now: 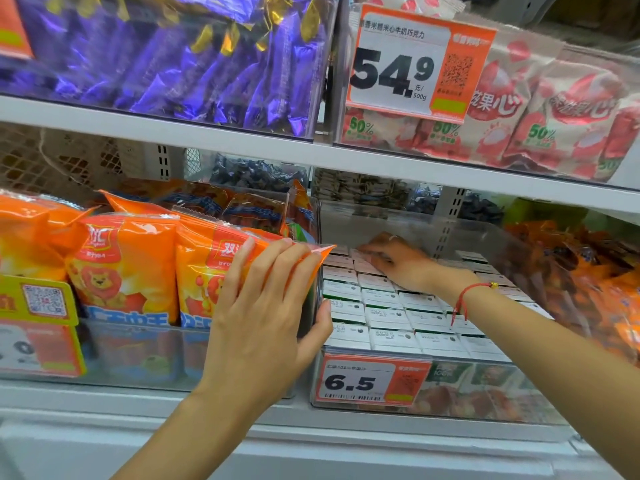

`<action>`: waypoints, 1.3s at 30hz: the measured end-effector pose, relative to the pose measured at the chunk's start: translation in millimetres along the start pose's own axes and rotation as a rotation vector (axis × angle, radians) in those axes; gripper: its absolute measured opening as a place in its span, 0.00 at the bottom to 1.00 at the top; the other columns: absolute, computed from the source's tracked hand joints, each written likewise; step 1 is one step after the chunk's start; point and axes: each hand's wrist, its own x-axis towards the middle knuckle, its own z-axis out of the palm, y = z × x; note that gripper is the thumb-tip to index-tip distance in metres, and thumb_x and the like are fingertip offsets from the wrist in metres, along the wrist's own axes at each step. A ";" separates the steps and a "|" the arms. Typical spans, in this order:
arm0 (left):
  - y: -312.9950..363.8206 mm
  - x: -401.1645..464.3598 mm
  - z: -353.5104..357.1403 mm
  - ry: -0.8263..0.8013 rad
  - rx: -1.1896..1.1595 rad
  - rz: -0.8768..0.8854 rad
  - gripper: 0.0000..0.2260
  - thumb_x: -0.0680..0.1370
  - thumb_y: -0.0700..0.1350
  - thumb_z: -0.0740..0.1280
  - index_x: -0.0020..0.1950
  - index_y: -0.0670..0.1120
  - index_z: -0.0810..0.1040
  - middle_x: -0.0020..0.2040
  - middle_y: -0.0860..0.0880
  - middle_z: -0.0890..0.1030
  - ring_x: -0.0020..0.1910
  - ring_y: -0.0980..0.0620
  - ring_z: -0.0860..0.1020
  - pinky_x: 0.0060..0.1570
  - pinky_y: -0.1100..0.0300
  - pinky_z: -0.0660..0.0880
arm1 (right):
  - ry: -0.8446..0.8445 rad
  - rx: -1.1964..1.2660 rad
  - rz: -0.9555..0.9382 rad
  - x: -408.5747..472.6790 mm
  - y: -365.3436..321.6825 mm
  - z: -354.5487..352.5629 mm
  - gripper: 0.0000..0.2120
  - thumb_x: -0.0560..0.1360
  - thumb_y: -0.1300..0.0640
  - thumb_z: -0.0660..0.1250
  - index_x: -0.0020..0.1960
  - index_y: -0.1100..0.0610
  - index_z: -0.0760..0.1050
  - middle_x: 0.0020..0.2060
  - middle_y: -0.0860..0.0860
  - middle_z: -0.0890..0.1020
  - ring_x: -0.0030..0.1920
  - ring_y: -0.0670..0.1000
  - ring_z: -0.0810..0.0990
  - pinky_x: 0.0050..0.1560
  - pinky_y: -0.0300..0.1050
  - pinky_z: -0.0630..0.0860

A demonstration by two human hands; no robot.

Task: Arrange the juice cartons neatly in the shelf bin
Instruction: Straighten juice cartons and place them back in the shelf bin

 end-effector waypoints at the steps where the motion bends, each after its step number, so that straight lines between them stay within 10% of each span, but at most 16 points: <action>1: -0.1 -0.1 -0.1 -0.004 -0.004 0.001 0.22 0.76 0.53 0.61 0.66 0.43 0.76 0.63 0.46 0.77 0.67 0.47 0.67 0.75 0.48 0.54 | -0.001 -0.016 0.000 -1.2 -0.3 -0.2 0.17 0.84 0.51 0.55 0.71 0.47 0.70 0.67 0.51 0.71 0.64 0.54 0.71 0.63 0.44 0.68; 13: 9.9 4.7 -27.6 -0.094 -0.018 0.044 0.20 0.78 0.52 0.60 0.67 0.45 0.75 0.73 0.45 0.70 0.75 0.46 0.62 0.75 0.43 0.51 | -0.102 -0.044 -0.156 -120.5 -8.2 -55.6 0.12 0.78 0.45 0.65 0.61 0.40 0.76 0.60 0.42 0.76 0.60 0.39 0.71 0.61 0.42 0.70; 20: 51.5 -13.7 -30.6 -0.239 -0.120 0.288 0.19 0.67 0.45 0.78 0.58 0.47 0.82 0.56 0.50 0.83 0.55 0.50 0.81 0.59 0.54 0.77 | -0.115 0.076 -0.077 -176.0 0.2 -50.4 0.08 0.79 0.47 0.64 0.57 0.41 0.78 0.54 0.41 0.78 0.54 0.41 0.76 0.53 0.38 0.74; 26: 60.8 -28.7 -27.8 -0.370 -0.129 0.263 0.28 0.59 0.47 0.82 0.59 0.47 0.83 0.55 0.53 0.84 0.52 0.55 0.83 0.53 0.58 0.80 | -0.201 -0.028 -0.059 -150.2 -16.9 -64.8 0.14 0.73 0.44 0.72 0.55 0.50 0.83 0.49 0.46 0.84 0.46 0.45 0.81 0.50 0.48 0.79; 35: 58.6 -32.5 -24.8 -0.369 -0.248 0.219 0.23 0.70 0.52 0.75 0.64 0.49 0.79 0.59 0.55 0.81 0.57 0.55 0.80 0.57 0.61 0.77 | -0.455 -0.304 -0.121 -106.1 -39.5 -82.9 0.17 0.68 0.41 0.76 0.52 0.49 0.84 0.35 0.34 0.78 0.35 0.34 0.74 0.36 0.30 0.67; 39: 58.4 -30.8 -20.1 -0.418 -0.358 0.143 0.22 0.81 0.52 0.59 0.75 0.52 0.64 0.72 0.56 0.68 0.70 0.55 0.66 0.70 0.61 0.60 | -0.449 -0.311 -0.161 -108.6 -38.0 -85.0 0.17 0.68 0.40 0.75 0.53 0.49 0.83 0.35 0.34 0.78 0.36 0.34 0.75 0.32 0.28 0.65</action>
